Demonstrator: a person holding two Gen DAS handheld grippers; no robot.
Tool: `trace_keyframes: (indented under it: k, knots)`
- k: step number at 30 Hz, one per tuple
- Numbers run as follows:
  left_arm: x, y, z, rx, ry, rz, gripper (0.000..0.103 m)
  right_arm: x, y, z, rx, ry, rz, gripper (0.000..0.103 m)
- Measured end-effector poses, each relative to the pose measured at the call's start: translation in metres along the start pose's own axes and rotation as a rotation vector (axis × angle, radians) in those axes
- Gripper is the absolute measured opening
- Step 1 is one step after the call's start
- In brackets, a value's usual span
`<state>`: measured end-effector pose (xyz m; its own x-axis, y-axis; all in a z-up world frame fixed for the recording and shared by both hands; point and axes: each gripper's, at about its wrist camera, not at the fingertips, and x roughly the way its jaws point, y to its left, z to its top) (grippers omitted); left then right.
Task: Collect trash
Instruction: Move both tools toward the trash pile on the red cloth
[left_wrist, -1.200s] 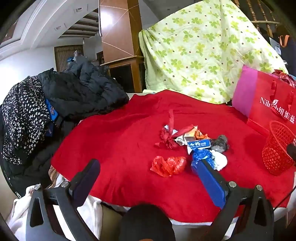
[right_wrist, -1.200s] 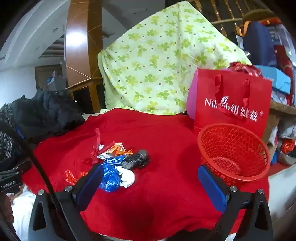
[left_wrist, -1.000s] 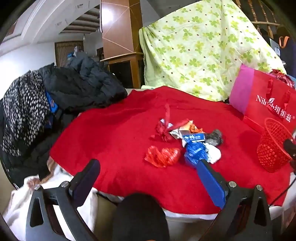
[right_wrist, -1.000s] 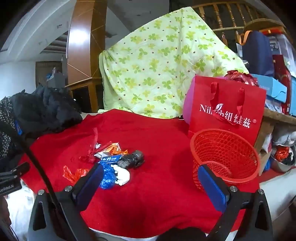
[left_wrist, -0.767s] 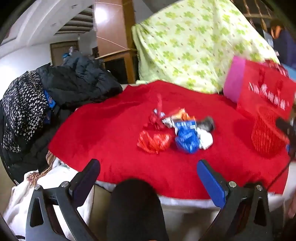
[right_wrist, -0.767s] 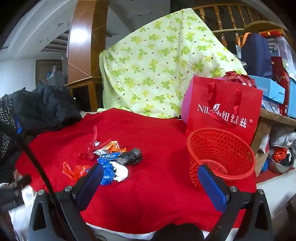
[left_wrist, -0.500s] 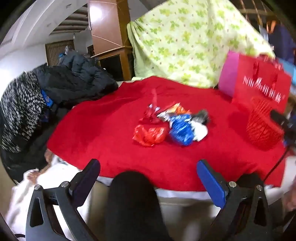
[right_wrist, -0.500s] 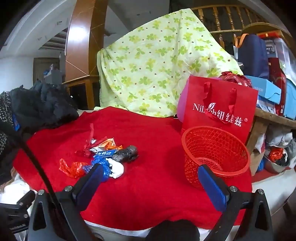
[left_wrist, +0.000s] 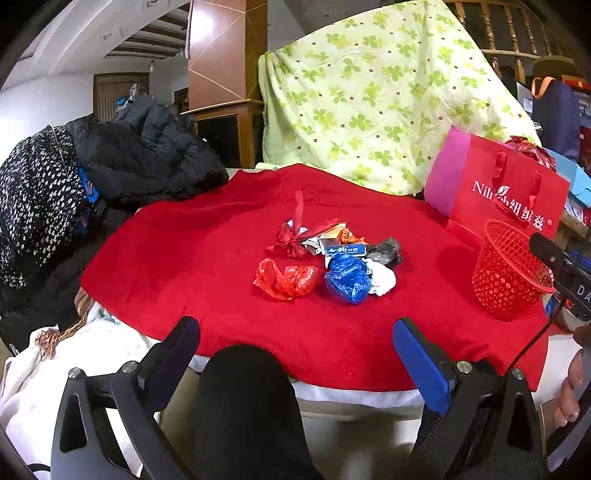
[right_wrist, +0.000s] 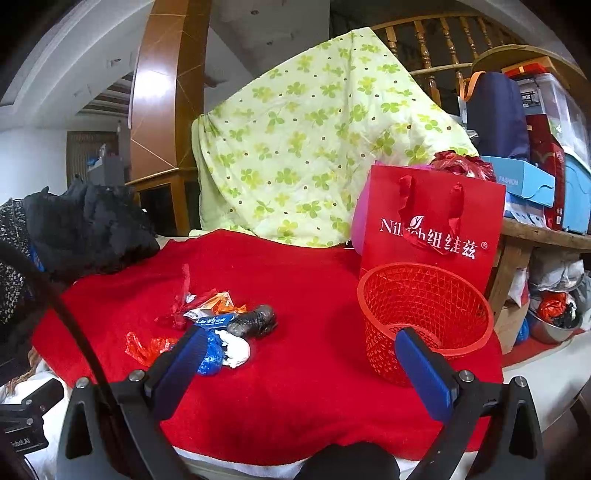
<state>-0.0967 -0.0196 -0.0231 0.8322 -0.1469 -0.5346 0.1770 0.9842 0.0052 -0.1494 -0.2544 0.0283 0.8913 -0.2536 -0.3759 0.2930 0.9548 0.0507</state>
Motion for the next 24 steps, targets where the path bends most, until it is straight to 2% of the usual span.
trace_keyframes:
  k: [6, 24]
  knots:
    - [-0.004, 0.0, 0.002, 0.0, -0.027, 0.008, 0.103, -0.001, 0.009, -0.002, -0.029, -0.003, -0.001, 0.103]
    - [0.01, 0.024, 0.019, -0.052, -0.024, 0.102, 0.103, 0.006, 0.021, 0.002, -0.039, 0.024, 0.002, 0.103]
